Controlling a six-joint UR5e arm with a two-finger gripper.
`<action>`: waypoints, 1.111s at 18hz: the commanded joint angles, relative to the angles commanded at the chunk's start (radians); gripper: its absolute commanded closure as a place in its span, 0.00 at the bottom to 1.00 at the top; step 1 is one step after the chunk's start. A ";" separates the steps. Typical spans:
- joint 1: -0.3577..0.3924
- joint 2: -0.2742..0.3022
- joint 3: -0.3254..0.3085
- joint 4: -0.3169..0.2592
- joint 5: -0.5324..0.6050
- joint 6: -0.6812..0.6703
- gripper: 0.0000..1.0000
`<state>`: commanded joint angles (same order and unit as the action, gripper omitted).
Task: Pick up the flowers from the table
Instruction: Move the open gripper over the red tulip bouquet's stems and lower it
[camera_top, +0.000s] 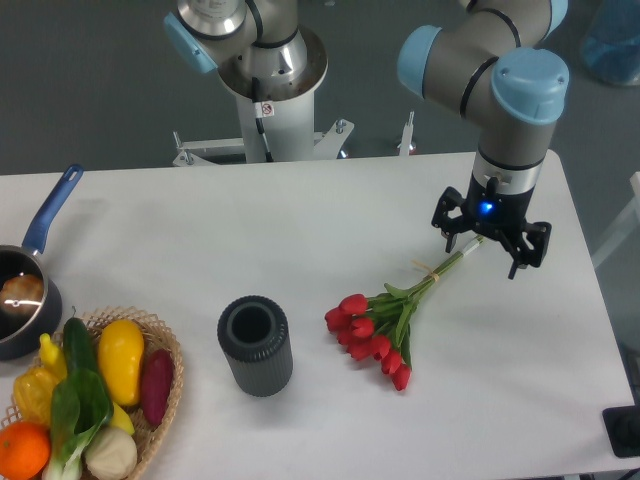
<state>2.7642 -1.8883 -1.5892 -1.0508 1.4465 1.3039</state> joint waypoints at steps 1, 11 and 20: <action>0.003 0.002 -0.005 0.003 0.000 0.000 0.00; -0.040 0.037 -0.183 0.020 0.002 -0.011 0.00; -0.120 -0.028 -0.176 0.023 -0.012 0.037 0.00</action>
<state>2.6446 -1.9159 -1.7656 -1.0278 1.4343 1.3407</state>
